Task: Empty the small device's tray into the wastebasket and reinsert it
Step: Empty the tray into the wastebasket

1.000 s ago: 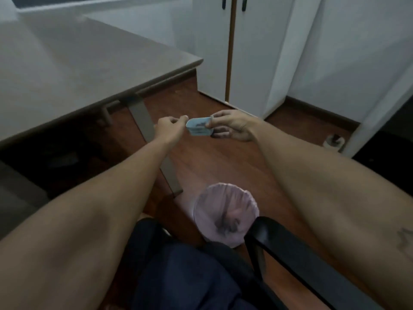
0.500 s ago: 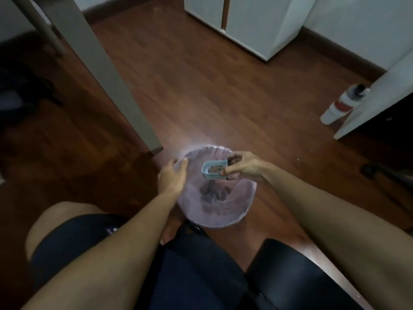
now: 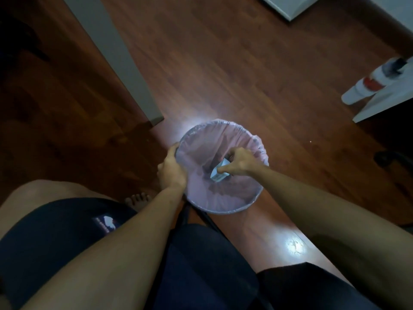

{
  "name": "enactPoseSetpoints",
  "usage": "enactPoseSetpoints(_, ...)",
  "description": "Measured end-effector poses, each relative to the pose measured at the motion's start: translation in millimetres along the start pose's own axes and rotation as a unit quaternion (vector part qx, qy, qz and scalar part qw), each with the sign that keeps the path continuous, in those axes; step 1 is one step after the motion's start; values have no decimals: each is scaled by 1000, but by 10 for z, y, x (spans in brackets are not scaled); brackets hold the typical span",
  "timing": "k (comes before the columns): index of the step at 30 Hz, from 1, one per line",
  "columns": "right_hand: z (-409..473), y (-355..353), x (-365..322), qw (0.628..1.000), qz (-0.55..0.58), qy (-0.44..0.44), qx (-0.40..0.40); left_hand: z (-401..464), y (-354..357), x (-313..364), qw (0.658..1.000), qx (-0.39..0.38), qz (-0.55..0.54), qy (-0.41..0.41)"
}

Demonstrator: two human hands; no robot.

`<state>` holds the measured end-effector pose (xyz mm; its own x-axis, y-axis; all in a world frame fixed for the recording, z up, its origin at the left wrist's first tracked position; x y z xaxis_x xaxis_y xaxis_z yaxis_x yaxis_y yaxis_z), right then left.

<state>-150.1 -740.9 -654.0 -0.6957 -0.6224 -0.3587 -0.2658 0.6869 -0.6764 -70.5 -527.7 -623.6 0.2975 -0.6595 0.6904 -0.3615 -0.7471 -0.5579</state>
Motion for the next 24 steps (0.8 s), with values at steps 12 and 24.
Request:
enactPoseSetpoints(12,231,212,-161,987,-153,-20,48,-21,0,-12,999,17,34,15)
enactPoseSetpoints(24,245,106,-245,990,-133,-2,55,26,3,-25,1000,14,9,18)
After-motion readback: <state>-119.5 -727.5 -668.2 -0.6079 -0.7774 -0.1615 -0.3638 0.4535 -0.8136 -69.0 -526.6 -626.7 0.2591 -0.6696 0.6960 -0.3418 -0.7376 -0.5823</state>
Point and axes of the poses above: each hand's wrist, its own z-axis towards the middle knuckle, its own y-axis out of the palm, x = y × z, the point moved 7 cm from there along z, towards the middle knuckle, and after that the axes turned 6 degrees about -z, right-handed, at the moved point
